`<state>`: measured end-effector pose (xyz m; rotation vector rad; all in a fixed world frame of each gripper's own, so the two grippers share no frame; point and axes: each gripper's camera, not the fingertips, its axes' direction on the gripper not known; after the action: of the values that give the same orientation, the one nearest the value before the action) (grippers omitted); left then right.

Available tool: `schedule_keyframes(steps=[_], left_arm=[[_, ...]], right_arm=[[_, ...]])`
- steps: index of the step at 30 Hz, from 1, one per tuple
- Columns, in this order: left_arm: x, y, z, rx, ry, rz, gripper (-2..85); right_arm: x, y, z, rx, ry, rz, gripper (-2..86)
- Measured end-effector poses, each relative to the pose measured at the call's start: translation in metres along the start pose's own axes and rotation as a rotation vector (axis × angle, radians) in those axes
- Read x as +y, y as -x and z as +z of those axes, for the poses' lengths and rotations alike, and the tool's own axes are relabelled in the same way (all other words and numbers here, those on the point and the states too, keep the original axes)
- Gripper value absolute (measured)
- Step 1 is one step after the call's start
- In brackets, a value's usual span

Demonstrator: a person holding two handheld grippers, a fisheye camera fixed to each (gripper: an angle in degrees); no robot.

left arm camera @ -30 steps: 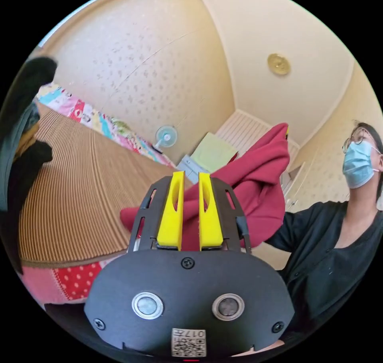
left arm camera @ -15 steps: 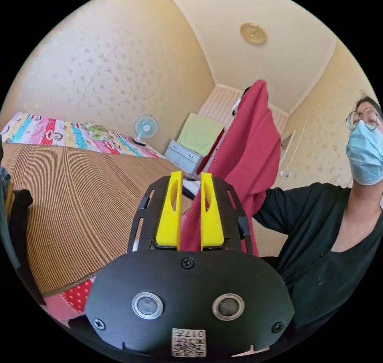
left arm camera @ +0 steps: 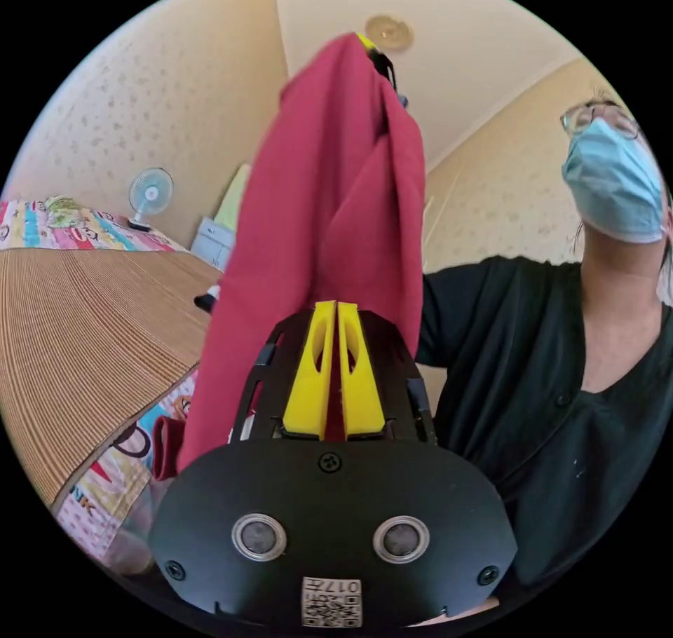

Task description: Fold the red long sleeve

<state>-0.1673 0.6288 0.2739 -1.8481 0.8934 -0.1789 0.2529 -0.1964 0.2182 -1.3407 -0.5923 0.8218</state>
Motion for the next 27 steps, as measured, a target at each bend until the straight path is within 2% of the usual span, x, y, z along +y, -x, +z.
schedule_keyframes(steps=[3, 7, 9, 10, 12, 15, 17, 18, 20, 22, 23, 27], left_arm=[[0.007, 0.001, -0.001, -0.117, 0.051, -0.006, -1.0], [0.006, 0.007, 0.006, 0.117, 0.081, -0.002, -1.0], [0.001, -0.005, 0.015, 0.07, 0.152, 0.056, -1.0], [-0.002, -0.013, 0.016, -0.014, 0.187, 0.096, -1.0], [-0.004, -0.017, 0.004, -0.097, 0.166, 0.123, -0.9], [-0.008, -0.008, -0.053, -0.026, -0.028, 0.095, -0.8], [-0.001, 0.005, -0.113, 0.042, -0.265, 0.068, -0.6], [0.002, 0.009, -0.127, 0.027, -0.326, 0.055, -0.4], [0.013, 0.022, -0.163, -0.121, -0.457, -0.011, 0.7], [0.01, 0.04, -0.165, -0.199, -0.423, -0.117, 4.2], [0.004, 0.054, -0.154, -0.18, -0.36, -0.164, 6.4], [-0.016, 0.083, -0.088, 0.046, -0.139, -0.184, 9.8]], right_arm=[[0.024, -0.03, -0.008, -0.166, -0.056, 0.067, 1.8], [0.055, -0.056, -0.035, -0.392, -0.281, 0.09, 1.8], [0.063, -0.063, -0.045, -0.526, -0.364, 0.053, 1.8], [0.066, -0.064, -0.048, -0.579, -0.388, 0.023, 1.8], [0.071, -0.062, -0.063, -0.738, -0.455, -0.118, 1.8], [0.079, -0.054, -0.092, -0.804, -0.553, -0.254, 1.8], [0.085, -0.05, -0.11, -0.831, -0.611, -0.34, 1.7], [0.09, -0.05, -0.119, -0.864, -0.653, -0.385, 1.7], [0.097, -0.052, -0.126, -0.938, -0.722, -0.427, 1.7], [0.101, -0.055, -0.125, -1.024, -0.777, -0.445, 1.7], [0.103, -0.056, -0.122, -1.073, -0.799, -0.455, 1.6], [0.101, -0.05, -0.104, -1.137, -0.808, -0.433, 1.4]])
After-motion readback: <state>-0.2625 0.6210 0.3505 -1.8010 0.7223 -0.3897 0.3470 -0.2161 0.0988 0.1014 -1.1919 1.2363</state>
